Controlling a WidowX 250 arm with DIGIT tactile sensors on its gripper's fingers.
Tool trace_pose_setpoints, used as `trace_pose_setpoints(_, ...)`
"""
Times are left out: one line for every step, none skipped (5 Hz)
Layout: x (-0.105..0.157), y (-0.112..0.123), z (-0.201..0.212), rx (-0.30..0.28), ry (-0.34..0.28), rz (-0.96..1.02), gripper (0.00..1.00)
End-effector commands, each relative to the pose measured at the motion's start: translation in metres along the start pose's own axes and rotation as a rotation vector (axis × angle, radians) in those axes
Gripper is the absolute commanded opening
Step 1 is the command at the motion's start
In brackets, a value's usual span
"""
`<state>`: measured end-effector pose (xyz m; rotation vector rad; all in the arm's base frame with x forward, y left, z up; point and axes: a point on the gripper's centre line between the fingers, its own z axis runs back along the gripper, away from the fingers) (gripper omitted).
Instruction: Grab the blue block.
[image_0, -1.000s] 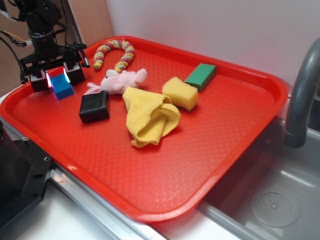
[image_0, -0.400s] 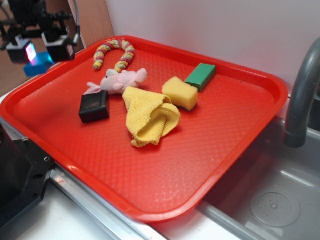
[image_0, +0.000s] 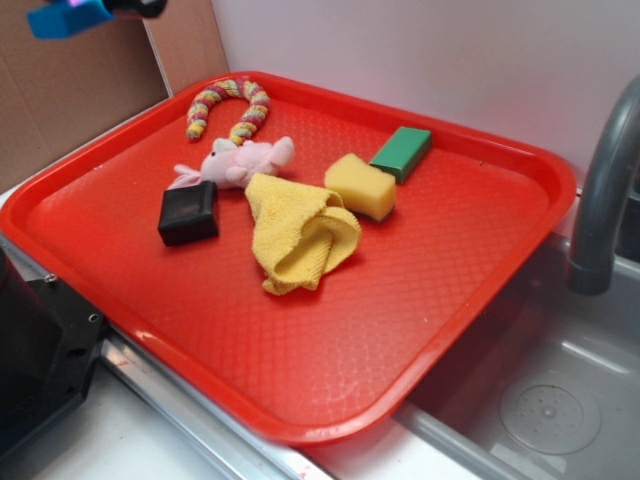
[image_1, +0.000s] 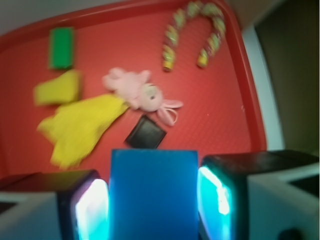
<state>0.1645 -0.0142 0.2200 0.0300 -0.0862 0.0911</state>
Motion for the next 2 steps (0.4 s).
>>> trace_pose_setpoints(-0.03, -0.0012, 0.0381, -0.053, -0.12, -0.155, 0.0)
trace_pose_setpoints(-0.0289, 0.0033, 0.0317, -0.052, -0.116, -0.147, 0.0)
